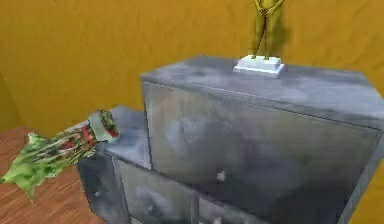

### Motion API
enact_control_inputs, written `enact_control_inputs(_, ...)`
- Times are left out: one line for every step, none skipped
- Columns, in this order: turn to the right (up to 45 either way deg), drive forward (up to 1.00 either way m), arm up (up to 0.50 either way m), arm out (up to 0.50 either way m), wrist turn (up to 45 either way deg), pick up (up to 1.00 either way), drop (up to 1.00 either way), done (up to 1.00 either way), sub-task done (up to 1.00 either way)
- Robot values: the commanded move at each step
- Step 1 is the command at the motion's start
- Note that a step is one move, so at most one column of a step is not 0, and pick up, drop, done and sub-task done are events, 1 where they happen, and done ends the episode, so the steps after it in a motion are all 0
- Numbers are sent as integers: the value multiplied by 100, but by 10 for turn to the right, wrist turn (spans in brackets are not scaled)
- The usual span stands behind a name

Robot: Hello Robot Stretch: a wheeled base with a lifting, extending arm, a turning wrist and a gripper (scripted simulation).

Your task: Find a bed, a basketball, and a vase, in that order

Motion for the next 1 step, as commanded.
enact_control_inputs(-450, 0, 0, 0, 0, 0, 0, 0, 0)
